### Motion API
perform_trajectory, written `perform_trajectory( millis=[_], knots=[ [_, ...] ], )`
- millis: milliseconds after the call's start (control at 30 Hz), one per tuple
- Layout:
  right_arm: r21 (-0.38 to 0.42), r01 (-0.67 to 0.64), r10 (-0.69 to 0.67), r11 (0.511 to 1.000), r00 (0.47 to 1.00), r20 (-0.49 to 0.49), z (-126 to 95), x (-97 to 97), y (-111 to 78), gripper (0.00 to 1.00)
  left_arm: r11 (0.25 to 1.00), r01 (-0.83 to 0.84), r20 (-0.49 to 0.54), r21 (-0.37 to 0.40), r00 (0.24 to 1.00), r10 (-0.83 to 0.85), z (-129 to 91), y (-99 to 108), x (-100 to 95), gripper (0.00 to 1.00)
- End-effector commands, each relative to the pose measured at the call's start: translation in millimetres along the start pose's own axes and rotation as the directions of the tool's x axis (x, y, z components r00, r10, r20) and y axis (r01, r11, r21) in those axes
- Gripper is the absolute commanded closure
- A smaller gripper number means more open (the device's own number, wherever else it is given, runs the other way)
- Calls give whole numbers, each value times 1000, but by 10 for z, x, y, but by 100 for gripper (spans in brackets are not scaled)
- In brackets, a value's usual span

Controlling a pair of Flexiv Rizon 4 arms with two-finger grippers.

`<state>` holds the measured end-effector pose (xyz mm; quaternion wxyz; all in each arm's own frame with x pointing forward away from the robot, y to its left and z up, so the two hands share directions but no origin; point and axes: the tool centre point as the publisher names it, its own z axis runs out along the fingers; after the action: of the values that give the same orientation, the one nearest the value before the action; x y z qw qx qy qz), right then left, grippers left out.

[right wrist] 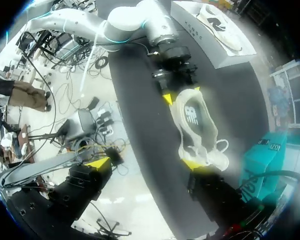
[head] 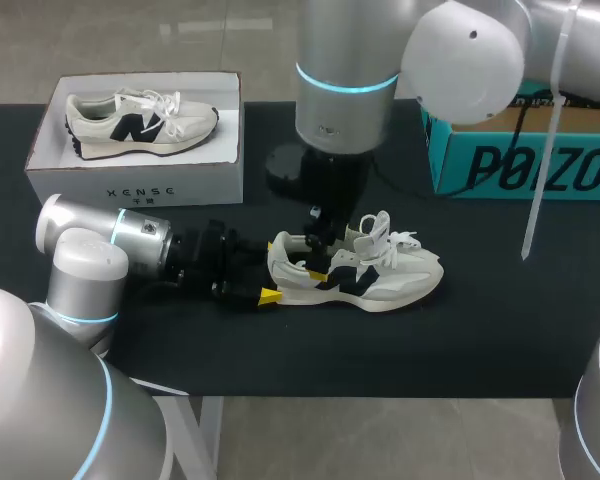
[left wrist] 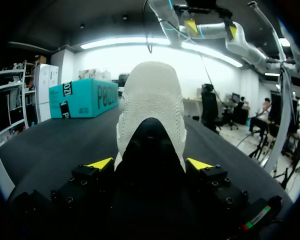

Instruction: Take the shoe out of the shoebox, open the shoe tongue, remove and reinsert the insole, then place the shoe into the shoebox

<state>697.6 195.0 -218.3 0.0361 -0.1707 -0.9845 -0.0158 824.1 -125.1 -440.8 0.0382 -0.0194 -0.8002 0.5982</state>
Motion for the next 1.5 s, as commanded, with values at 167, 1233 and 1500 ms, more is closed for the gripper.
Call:
perform_trajectory(
  millis=[167, 1233, 1500],
  knots=[
    [40, 123, -123, 992, 992, -9, 129, -66, 300, 100, 1000, 0, 2, 1, 1000, 0, 22, 30, 13, 100],
    [46, 192, -197, 980, 969, 149, 986, -1117, 261, 100, 1000, 0, 2, 1, 1000, 0, 22, 30, 13, 100],
    [63, 190, -198, 980, 967, 162, 1182, -1405, 217, 100, 1000, 0, 2, 1, 1000, 0, 22, 30, 13, 100]
  ],
)
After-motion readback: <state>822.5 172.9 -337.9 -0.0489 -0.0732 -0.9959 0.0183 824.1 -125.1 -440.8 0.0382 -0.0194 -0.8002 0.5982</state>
